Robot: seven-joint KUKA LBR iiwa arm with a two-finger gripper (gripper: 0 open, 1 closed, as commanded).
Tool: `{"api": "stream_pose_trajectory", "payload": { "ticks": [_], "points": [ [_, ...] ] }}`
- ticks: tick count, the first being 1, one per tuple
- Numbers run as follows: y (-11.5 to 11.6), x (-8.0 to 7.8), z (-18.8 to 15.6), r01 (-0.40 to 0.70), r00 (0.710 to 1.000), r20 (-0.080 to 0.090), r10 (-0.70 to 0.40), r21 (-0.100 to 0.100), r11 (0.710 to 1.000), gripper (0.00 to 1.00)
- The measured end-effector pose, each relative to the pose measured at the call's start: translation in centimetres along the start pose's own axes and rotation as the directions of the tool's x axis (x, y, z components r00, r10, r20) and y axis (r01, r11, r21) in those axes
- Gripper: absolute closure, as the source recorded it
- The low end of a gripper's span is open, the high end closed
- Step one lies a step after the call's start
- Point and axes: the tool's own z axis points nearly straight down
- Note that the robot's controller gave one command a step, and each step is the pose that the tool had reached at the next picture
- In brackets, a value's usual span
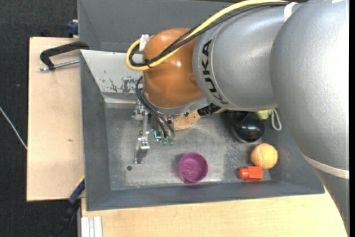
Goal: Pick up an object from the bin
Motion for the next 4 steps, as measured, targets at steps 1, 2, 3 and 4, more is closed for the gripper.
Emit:
{"api": "stream_pose_trajectory", "payload": {
  "ticks": [1, 2, 3, 4],
  "points": [
    [-0.1, -0.2, -0.4, -0.003, 1.000, 0.008, 0.003, -0.002, 1.000, 0.00],
    [-5.1, -2.2, 3.1, 0.120, 0.993, 0.009, -0.120, 0.000, 0.993, 0.00],
    [-10.8, -6.3, 2.3, 0.077, 0.997, 0.018, -0.077, 0.000, 0.997, 0.00],
    [-11.6, -6.0, 3.6, 0.335, 0.942, 0.010, -0.335, 0.002, 0.942, 0.00]
  ]
}}
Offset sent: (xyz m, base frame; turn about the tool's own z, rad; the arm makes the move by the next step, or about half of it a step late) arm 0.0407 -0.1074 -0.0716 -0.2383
